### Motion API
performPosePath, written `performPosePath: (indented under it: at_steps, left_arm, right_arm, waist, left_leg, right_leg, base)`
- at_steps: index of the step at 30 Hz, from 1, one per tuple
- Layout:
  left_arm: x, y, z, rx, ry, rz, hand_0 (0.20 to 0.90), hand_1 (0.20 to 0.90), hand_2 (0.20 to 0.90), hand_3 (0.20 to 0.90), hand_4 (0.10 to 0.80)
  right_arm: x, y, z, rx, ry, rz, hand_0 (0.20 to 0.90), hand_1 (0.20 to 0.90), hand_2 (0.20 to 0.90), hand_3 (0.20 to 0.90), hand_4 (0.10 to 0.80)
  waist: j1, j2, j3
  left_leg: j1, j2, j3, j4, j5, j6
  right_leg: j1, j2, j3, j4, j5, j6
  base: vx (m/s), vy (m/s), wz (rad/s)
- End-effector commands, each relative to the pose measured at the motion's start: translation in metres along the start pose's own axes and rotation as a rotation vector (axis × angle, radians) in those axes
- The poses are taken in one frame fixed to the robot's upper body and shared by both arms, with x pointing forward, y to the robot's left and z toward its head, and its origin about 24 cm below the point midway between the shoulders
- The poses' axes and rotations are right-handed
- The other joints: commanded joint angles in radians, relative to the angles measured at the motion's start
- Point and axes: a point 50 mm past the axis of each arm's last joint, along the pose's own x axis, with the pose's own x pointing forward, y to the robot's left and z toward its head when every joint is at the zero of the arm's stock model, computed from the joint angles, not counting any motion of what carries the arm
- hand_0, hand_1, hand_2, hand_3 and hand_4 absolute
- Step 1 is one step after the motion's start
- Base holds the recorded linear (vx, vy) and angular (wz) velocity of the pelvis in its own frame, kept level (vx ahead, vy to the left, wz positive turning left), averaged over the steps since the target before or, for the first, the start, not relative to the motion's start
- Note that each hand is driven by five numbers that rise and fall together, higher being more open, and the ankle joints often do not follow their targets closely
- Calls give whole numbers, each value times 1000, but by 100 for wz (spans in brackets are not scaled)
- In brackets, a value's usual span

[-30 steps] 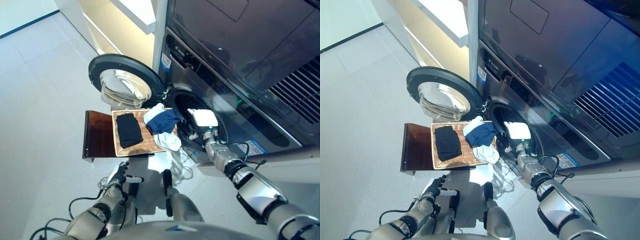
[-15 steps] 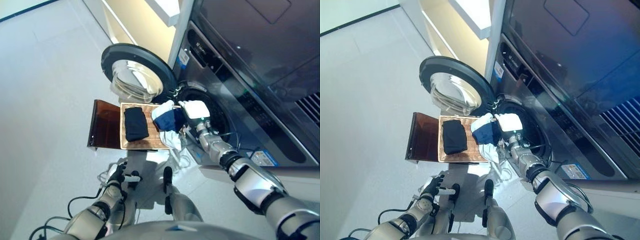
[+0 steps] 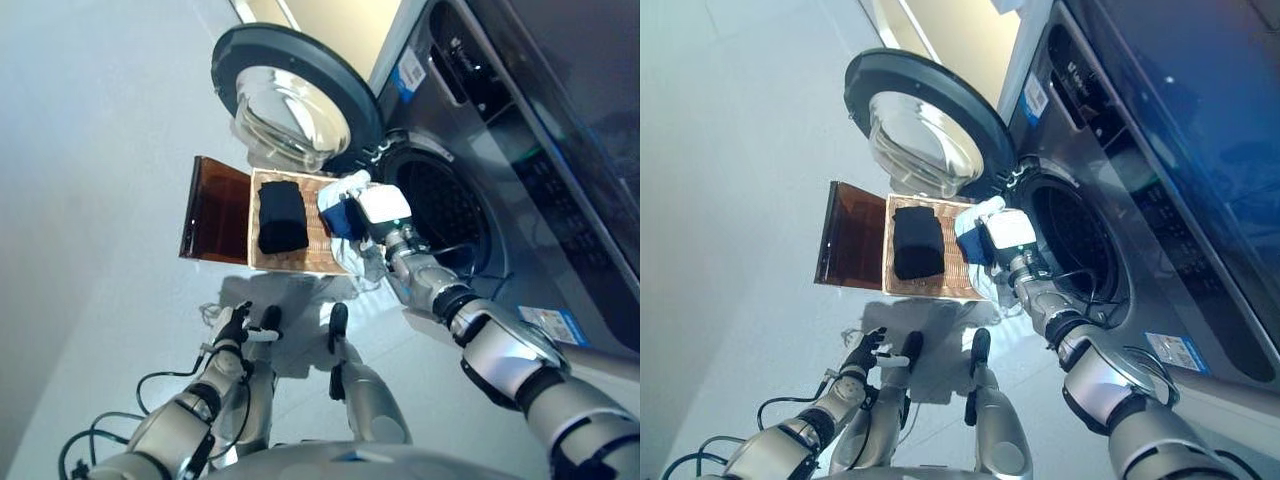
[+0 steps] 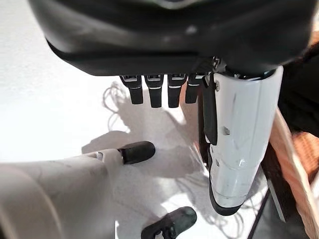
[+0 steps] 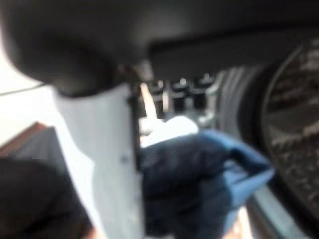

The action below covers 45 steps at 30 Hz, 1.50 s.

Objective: Pick up the clothes and place them into the washing machine

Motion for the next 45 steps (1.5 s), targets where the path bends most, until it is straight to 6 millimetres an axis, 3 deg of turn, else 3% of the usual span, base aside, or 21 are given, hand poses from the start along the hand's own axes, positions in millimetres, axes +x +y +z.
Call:
performPosePath:
  at_steps: [1, 3, 10, 15, 16, 21, 23, 26, 35, 42, 43, 44, 45]
  left_arm:
    - [1, -1, 12, -35, -50, 32, 900, 900, 900, 900, 800]
    - [-4, 0, -11, -19, 15, 45, 900, 900, 900, 900, 800]
    - [0, -5, 21, -57, -86, 49, 900, 900, 900, 900, 800]
    - [4, 2, 43, -94, -154, 75, 900, 900, 900, 900, 800]
    - [5, 4, 55, -111, -193, 84, 900, 900, 900, 900, 800]
    - [5, 6, 68, -150, -240, 84, 900, 900, 900, 900, 800]
    - [5, 7, 72, -167, -252, 86, 900, 900, 900, 900, 800]
    - [-5, 2, 38, -222, -227, 32, 900, 900, 900, 900, 800]
    - [-9, 20, 69, -277, -403, 23, 900, 900, 900, 900, 800]
    - [-10, 21, 77, -281, -431, 13, 900, 900, 900, 900, 800]
    - [-10, 21, 76, -284, -426, 13, 900, 900, 900, 900, 800]
    - [-10, 21, 77, -286, -427, 10, 900, 900, 900, 900, 800]
    - [-9, 21, 77, -288, -427, 12, 900, 900, 900, 900, 800]
  right_arm:
    - [18, -41, -13, -77, 12, -141, 900, 900, 900, 900, 800]
    - [14, -34, -18, -69, 30, -126, 900, 900, 900, 900, 800]
    - [15, -35, -23, -107, 55, -128, 900, 900, 900, 900, 800]
    - [19, -50, -34, -135, 75, -165, 900, 900, 900, 900, 800]
    - [21, -58, -41, -160, 92, -186, 900, 900, 900, 900, 800]
    - [24, -76, -60, -230, 141, -212, 900, 900, 900, 900, 800]
    - [24, -84, -69, -247, 171, -230, 900, 900, 900, 900, 800]
    - [18, -98, -98, -270, 243, -251, 900, 900, 900, 900, 800]
    - [16, -139, -129, -351, 345, -321, 900, 900, 900, 900, 800]
    - [14, -154, -137, -372, 382, -351, 900, 900, 900, 900, 800]
    - [14, -156, -139, -376, 390, -353, 532, 532, 532, 532, 537]
    - [14, -157, -139, -380, 387, -357, 431, 431, 431, 431, 465]
    - [14, -158, -139, -397, 387, -360, 200, 200, 200, 200, 300]
  waist:
    - [11, 17, -16]
    - [19, 24, -7]
    - [15, 30, 23]
    - [8, 36, 41]
    - [6, 39, 53]
    - [3, 46, 67]
    - [3, 51, 73]
    - [28, 76, 76]
    - [40, 116, 105]
    - [46, 126, 122]
    - [46, 126, 126]
    - [46, 126, 125]
    - [44, 127, 127]
  left_leg:
    - [9, 6, 25, -57, 37, -25]
    - [2, 3, 17, -57, 41, -26]
    - [-18, 4, 16, -57, 46, -28]
    - [-50, 6, 16, -57, 56, -35]
    - [-70, 8, 13, -57, 63, -39]
    - [-111, 6, 11, -57, 72, -44]
    - [-124, 4, 10, -57, 75, -45]
    - [-150, -3, -2, -57, 83, -47]
    - [-224, -20, -5, -57, 97, -54]
    - [-250, -25, -9, -57, 106, -57]
    - [-251, -26, -8, -57, 105, -57]
    - [-255, -26, -9, -57, 107, -57]
    - [-257, -27, -10, -57, 108, -57]
  right_leg:
    - [-34, -34, 49, 146, -94, 60]
    - [-38, -36, 45, 146, -95, 60]
    - [-63, -34, 43, 156, -95, 59]
    - [-94, -34, 37, 161, -94, 58]
    - [-115, -34, 34, 165, -91, 57]
    - [-154, -32, 28, 170, -87, 55]
    - [-170, -31, 29, 172, -85, 56]
    - [-190, -38, 22, 174, -83, 58]
    - [-275, -40, 18, 200, -84, 58]
    - [-308, -39, 13, 210, -86, 61]
    - [-311, -40, 15, 216, -90, 61]
    - [-315, -40, 15, 215, -85, 62]
    - [-316, -41, 14, 217, -85, 62]
  base:
    - [7, -1, 5]
    - [-9, -14, 11]
    - [-2, -4, 2]
    - [-6, -12, 6]
    - [-12, -21, 11]
    - [-9, -6, 4]
    - [-9, 2, 6]
    - [-8, -2, 16]
    - [-15, 15, 3]
    - [-13, 0, 1]
    - [0, 0, 0]
    - [-8, 3, 3]
    - [0, 0, 0]
